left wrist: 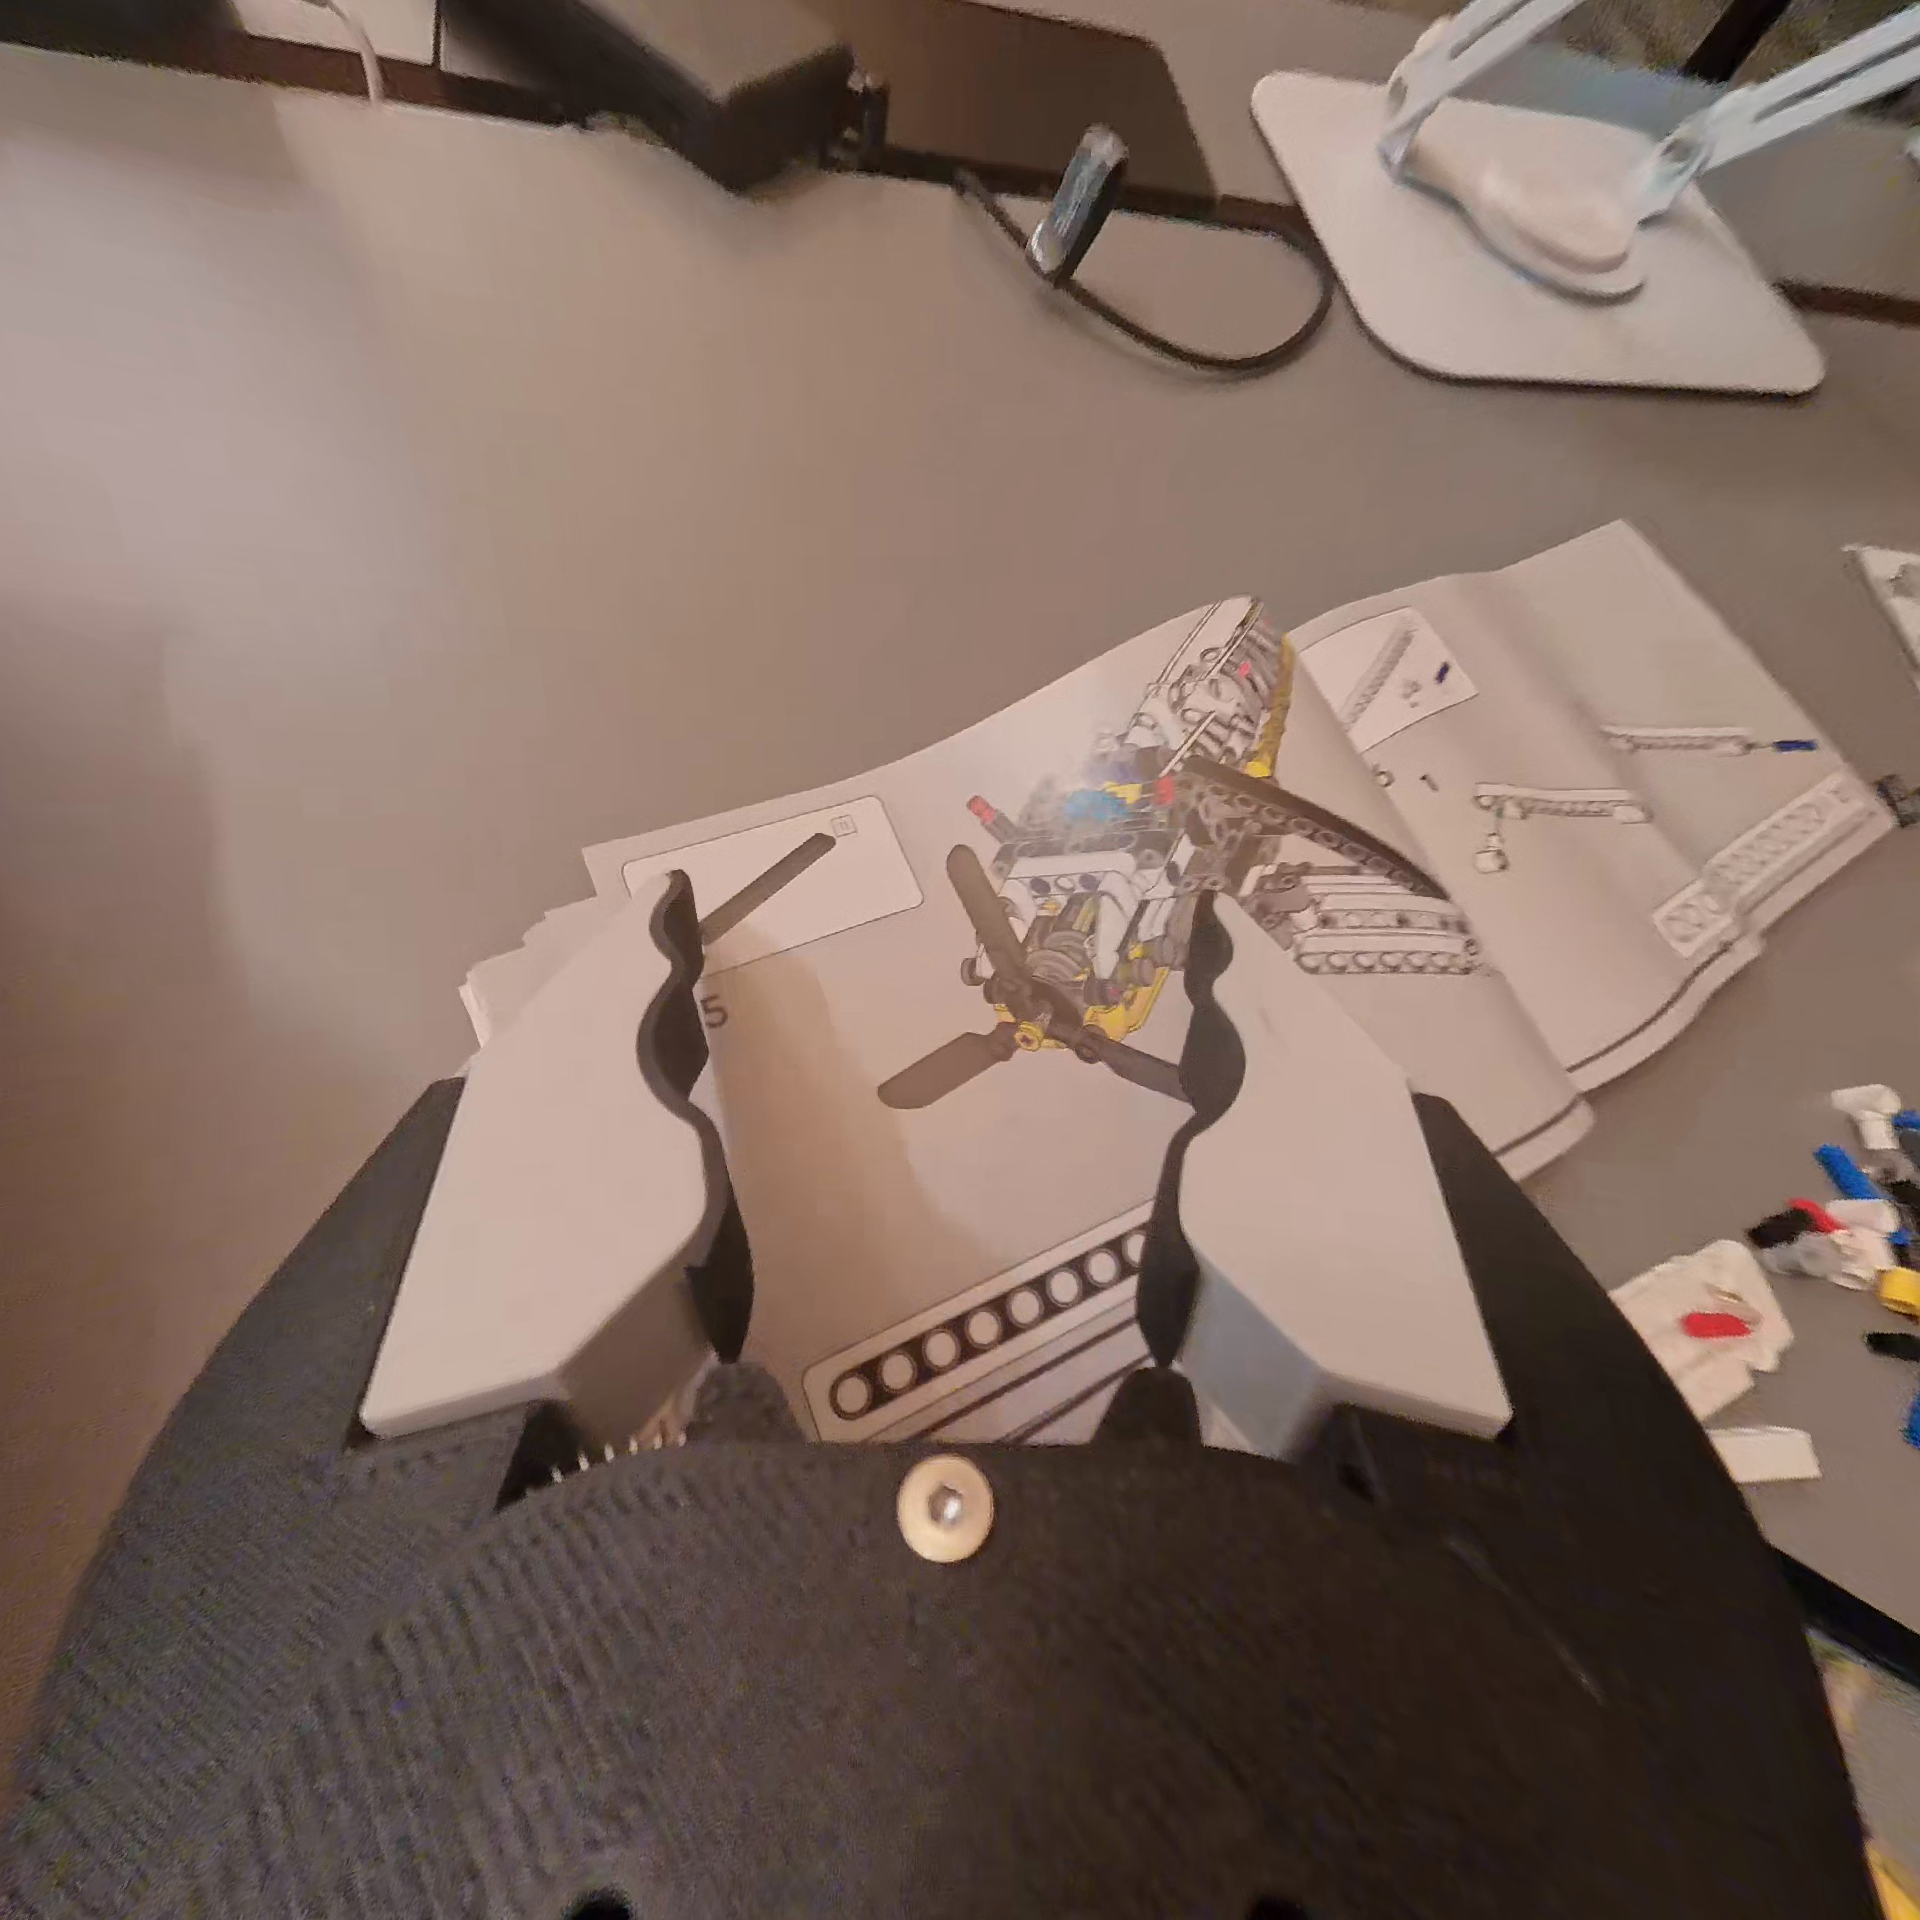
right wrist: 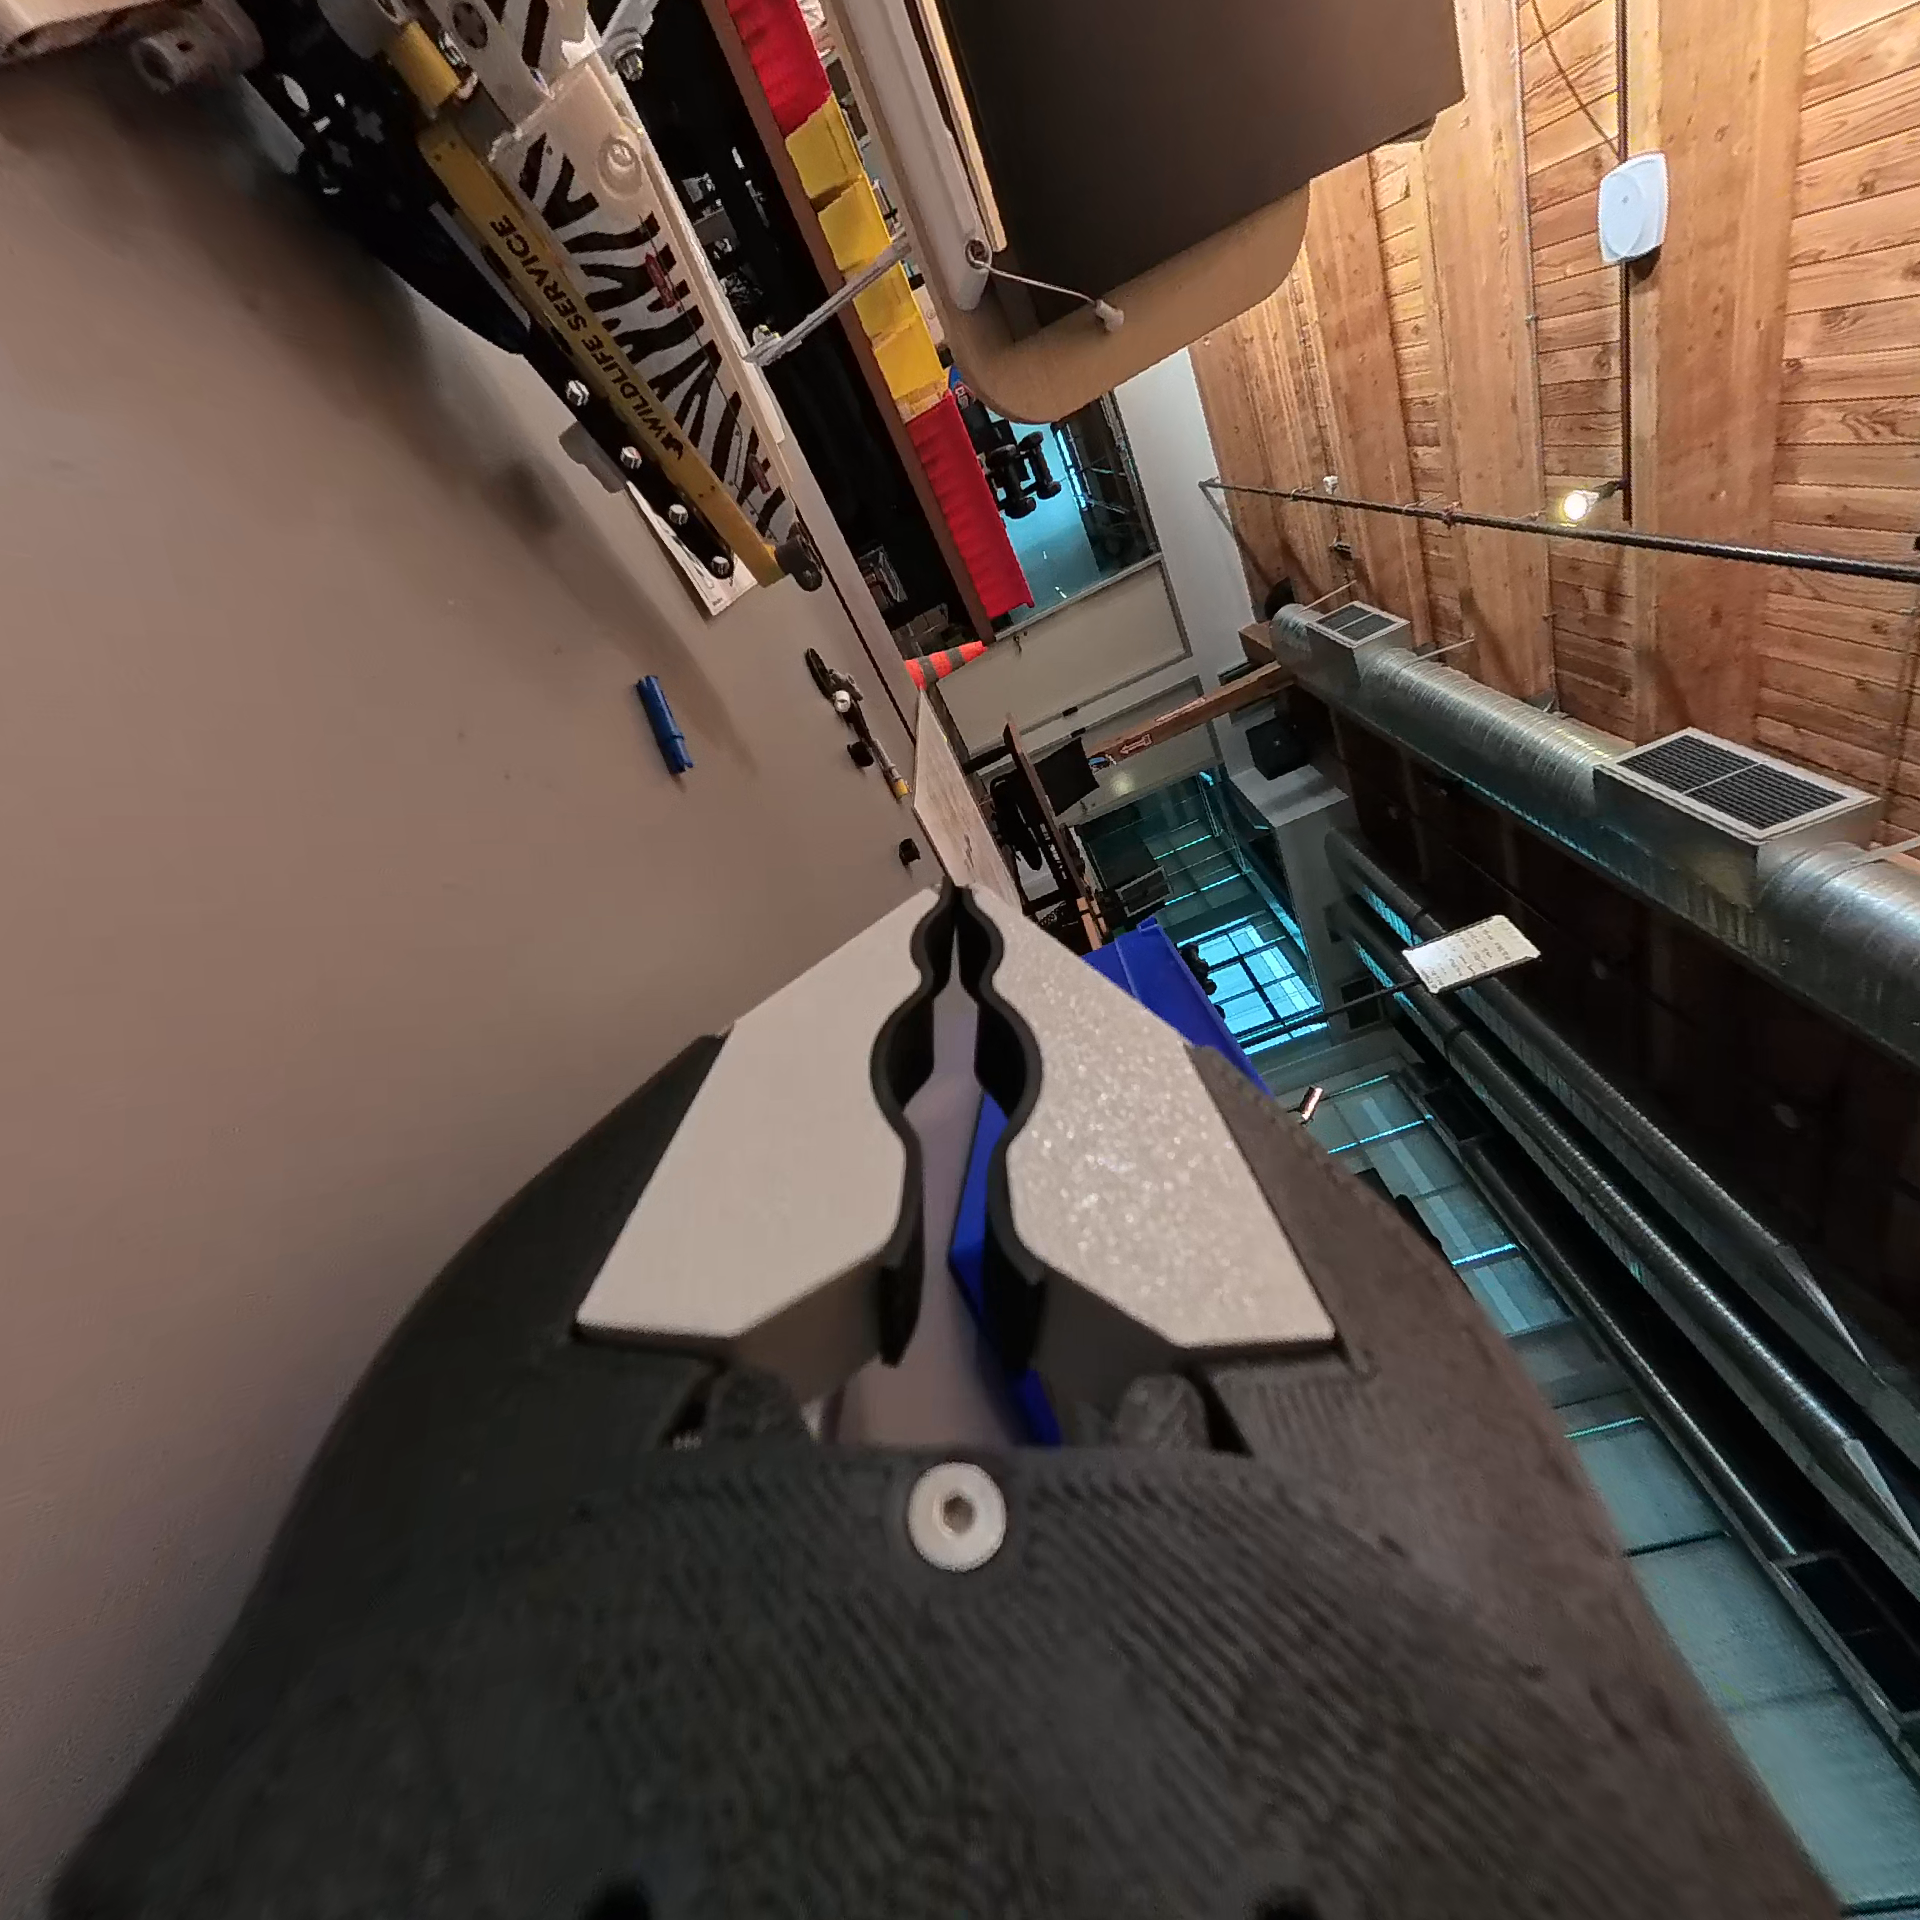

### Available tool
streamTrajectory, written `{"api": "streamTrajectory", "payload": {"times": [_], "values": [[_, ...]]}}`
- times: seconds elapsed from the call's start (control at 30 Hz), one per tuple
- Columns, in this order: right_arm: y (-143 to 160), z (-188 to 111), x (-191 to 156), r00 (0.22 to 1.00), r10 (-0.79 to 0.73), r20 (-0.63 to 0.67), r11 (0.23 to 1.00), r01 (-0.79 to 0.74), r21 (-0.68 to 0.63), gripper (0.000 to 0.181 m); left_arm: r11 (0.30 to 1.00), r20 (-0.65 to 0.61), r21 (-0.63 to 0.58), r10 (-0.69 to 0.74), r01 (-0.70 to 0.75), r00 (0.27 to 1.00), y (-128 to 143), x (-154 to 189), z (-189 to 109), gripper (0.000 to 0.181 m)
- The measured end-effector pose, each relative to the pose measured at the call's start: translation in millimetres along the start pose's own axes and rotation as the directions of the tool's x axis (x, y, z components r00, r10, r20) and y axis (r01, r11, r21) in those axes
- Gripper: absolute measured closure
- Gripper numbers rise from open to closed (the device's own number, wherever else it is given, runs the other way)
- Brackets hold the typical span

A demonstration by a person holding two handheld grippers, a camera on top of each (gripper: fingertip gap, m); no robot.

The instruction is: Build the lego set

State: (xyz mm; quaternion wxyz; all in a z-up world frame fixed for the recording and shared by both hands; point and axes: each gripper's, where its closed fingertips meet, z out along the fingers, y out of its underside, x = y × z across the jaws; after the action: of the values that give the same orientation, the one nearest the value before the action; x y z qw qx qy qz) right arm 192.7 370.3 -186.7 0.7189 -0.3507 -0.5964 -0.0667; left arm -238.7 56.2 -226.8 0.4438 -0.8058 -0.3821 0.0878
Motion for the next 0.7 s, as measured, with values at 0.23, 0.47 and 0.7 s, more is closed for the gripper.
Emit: {"api": "streamTrajectory", "payload": {"times": [0.23, 0.47, 0.7], "values": [[0.6, 0.5, -1.1, 1.000, -0.005, 0.005, 1.000, 0.005, -0.006, 0.181, 0.988, 0.076, -0.120, 0.104, -0.094, 0.992, 16.9, -6.2, 7.9, 0.096], [1.8, 1.5, -3.4, 1.000, -0.013, 0.017, 1.000, 0.013, -0.015, 0.181, 0.982, 0.033, -0.123, 0.149, -0.144, 0.988, 17.7, -0.6, 8.1, 0.110], [5.2, 3.0, -4.4, 1.000, -0.019, 0.022, 0.999, 0.020, -0.039, 0.181, 0.985, -0.064, -0.098, 0.135, -0.141, 0.989, 17.9, 8.6, 3.0, 0.135]]}}
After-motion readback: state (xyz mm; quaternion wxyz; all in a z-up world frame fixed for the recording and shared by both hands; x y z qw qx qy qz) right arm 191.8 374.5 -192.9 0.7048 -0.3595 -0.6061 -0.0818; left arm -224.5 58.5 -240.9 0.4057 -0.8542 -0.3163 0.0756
